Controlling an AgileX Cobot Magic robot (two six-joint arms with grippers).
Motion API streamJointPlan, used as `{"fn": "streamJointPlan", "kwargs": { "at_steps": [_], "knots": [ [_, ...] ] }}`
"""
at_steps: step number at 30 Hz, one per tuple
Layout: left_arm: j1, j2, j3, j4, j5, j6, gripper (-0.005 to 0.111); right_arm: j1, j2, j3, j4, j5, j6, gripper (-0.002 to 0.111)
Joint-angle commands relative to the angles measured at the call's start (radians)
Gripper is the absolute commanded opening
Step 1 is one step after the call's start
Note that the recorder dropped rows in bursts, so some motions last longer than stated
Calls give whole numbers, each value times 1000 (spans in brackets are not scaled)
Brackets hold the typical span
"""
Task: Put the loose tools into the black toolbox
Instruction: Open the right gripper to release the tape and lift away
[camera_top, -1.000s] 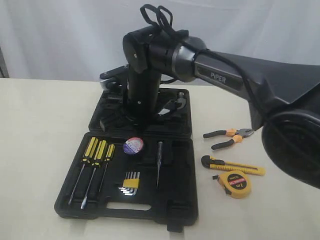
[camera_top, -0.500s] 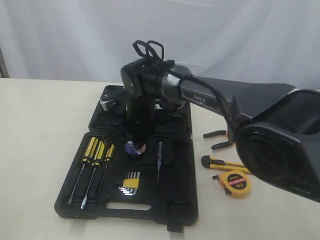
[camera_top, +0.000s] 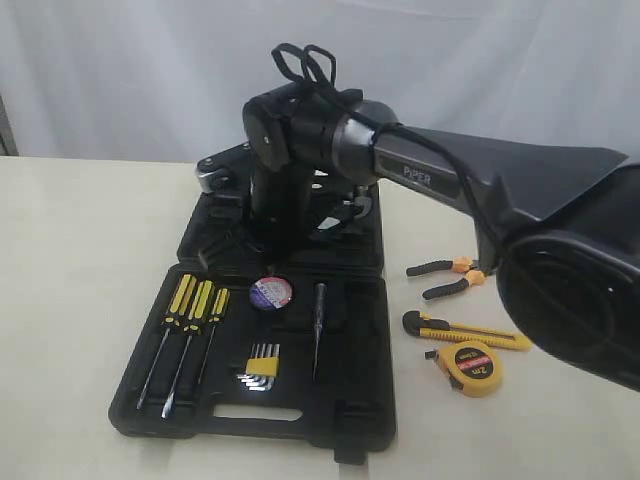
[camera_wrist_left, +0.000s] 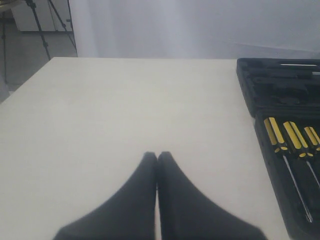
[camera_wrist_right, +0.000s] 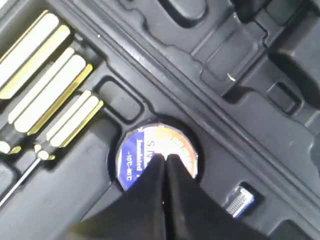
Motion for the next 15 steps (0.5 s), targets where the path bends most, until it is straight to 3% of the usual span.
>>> {"fn": "streamJointPlan", "kwargs": {
  "at_steps": [1, 8, 15],
  "knots": [
    [-5, -1, 3, -8, -8, -4, 0, -1, 20, -1, 27, -10, 0, -1],
    [-5, -1, 3, -8, -8, -4, 0, -1, 100, -1, 62, -2, 0, -1],
    [-5, -1, 3, -8, -8, -4, 0, -1, 43, -3, 61, -13, 0, -1]
  ]
}}
